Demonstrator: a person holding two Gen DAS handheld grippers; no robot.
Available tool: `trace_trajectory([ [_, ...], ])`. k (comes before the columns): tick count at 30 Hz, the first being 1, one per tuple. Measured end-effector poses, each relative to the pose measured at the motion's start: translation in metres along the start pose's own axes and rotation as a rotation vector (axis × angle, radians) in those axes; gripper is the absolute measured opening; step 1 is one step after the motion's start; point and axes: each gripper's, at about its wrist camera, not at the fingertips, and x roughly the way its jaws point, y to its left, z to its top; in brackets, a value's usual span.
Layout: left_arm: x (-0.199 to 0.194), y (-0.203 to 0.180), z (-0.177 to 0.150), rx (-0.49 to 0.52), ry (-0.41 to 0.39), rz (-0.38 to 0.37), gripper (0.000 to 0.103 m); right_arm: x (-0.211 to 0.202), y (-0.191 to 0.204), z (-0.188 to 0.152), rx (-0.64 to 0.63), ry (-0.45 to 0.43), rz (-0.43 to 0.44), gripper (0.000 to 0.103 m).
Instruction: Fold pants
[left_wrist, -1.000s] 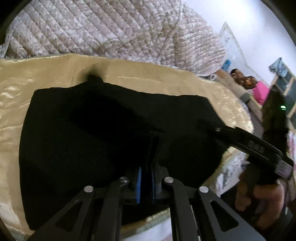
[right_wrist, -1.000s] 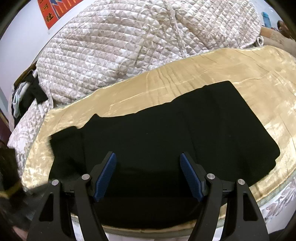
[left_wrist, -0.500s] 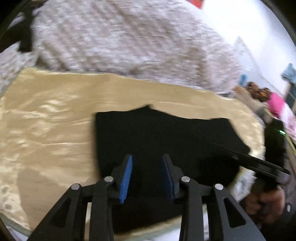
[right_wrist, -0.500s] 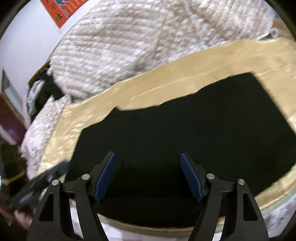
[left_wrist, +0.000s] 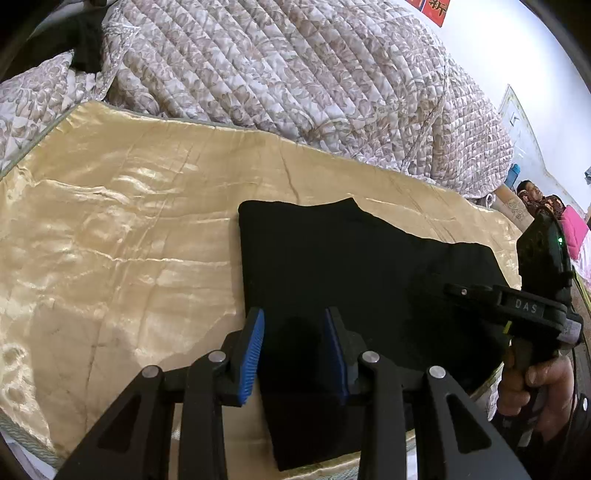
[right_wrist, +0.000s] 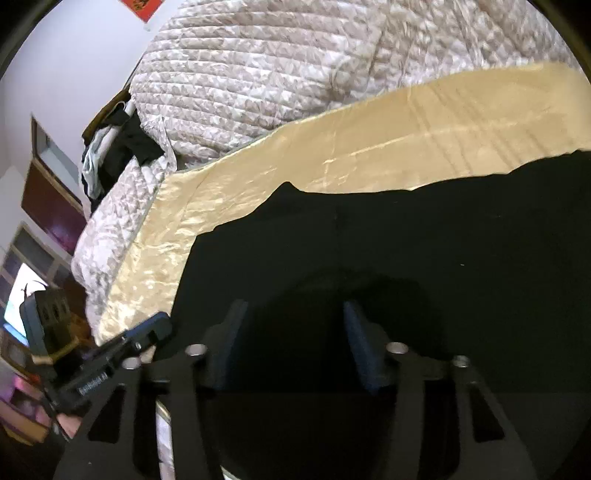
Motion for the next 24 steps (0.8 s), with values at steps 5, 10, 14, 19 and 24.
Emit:
trace_trajectory([
  [5,0.000,0.000,-0.002,0.006,0.000,0.008,0.036,0.006,-0.002,-0.001,0.031,0.035,0.067,0.027],
  [10,-0.001,0.000,-0.003,0.005,0.001,0.004,0.036,-0.001,-0.005,-0.003,0.067,0.021,0.073,0.002],
  [14,0.001,0.005,-0.008,-0.015,0.026,-0.004,0.036,-0.021,-0.003,-0.011,0.068,-0.029,0.057,0.002],
  [19,0.000,0.005,-0.009,-0.007,0.021,-0.010,0.036,-0.016,-0.013,-0.014,0.082,-0.001,0.028,0.003],
  [24,-0.005,0.002,-0.002,0.007,0.007,-0.002,0.036,-0.028,-0.005,-0.014,0.039,-0.054,-0.091,0.003],
])
